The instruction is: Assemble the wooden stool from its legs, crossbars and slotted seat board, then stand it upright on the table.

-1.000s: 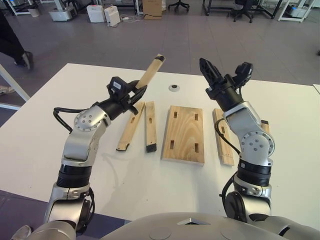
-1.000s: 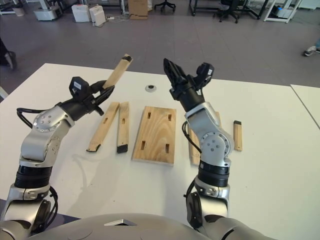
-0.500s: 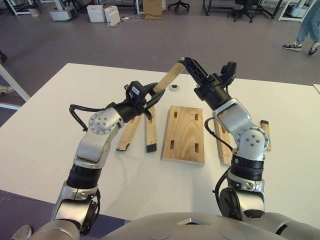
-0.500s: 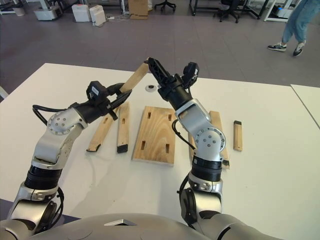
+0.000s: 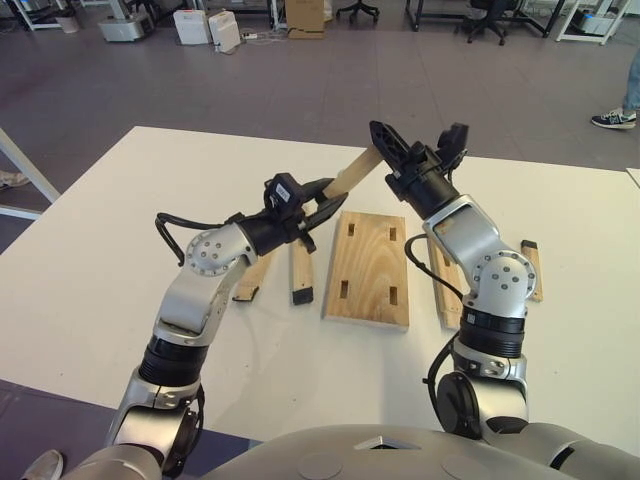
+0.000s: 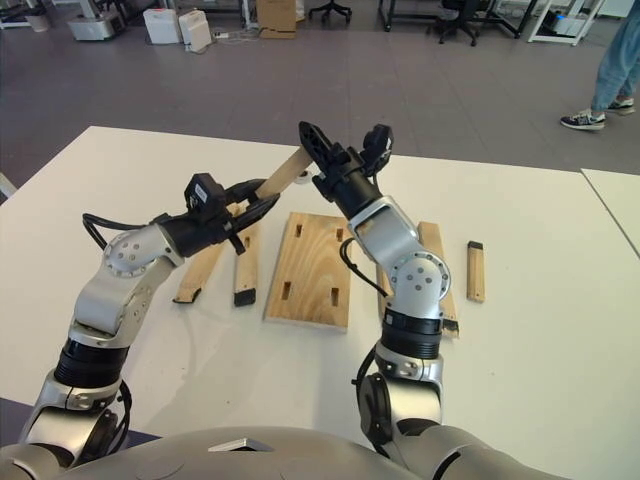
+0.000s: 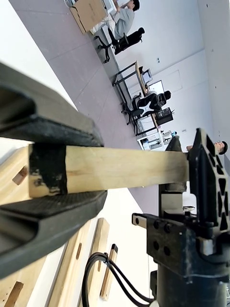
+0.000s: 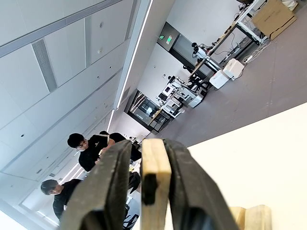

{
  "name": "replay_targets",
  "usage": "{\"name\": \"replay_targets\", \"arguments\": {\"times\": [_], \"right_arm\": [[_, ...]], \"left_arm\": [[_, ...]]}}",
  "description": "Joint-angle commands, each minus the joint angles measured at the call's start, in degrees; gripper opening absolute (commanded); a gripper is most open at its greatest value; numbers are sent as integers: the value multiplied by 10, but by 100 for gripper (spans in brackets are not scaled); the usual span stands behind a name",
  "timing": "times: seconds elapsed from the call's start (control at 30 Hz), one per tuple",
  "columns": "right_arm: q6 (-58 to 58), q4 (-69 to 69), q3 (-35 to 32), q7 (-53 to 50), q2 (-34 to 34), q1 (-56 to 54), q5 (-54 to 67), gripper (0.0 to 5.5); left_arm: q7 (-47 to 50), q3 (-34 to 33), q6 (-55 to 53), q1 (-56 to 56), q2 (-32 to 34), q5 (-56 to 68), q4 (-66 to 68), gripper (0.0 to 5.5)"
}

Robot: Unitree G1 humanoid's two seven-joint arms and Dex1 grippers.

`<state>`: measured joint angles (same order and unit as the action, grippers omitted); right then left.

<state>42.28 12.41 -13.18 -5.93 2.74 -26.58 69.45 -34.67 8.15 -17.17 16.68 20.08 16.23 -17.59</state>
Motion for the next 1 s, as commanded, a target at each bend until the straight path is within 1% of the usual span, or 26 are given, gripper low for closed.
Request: {"name": "replay_targets", "arguments": {"times": [0.03, 0.2, 0.23, 0.27, 0.33, 0.37, 0.5, 0.6, 0.7, 0.8, 0.87, 1.0], "right_arm": [[2, -1, -6, -8, -10, -12, 10, 45], [-7, -1, -11, -9, -23, -20, 4, 42], [-10, -1, -12, -10, -27, -23, -2, 42], [-22, -2, -15, -12, -37, -28, -22, 42], [-67, -14, -21, -13, -68, -38, -98, 42], [-88, -20, -27, -12, -85, -38, -135, 42], [-143, -22, -5, 4, -155, -10, -286, 42], [-155, 24, 20, -28, -186, 45, -403, 42], [-130, 99, 47, -57, -187, 84, -469, 42], [-87, 156, 74, -73, -174, 118, -501, 42], [-76, 151, 78, -78, -149, 150, -507, 42], [-105, 114, 71, -52, -137, 202, -527, 42]], "left_arm": [[7, -4, -7, 0, -5, 2, -3, 129], [5, 2, -12, -5, -13, 6, -8, 129], [11, -2, -18, -6, -17, 10, -10, 169], [21, -16, -21, -9, -21, 15, -7, 178], [51, -50, -25, -20, -20, 13, 6, 219], [58, -66, -24, -33, -14, 11, 8, 229], [77, -111, -19, -111, 2, 9, -6, 229], [113, -138, -14, -159, -13, 6, -23, 229], [141, -143, -12, -184, -27, 2, -42, 229], [159, -145, -8, -198, -35, -2, -51, 229], [167, -143, -5, -201, -39, -1, -53, 229], [171, -139, -5, -206, -45, 0, -59, 229]]}}
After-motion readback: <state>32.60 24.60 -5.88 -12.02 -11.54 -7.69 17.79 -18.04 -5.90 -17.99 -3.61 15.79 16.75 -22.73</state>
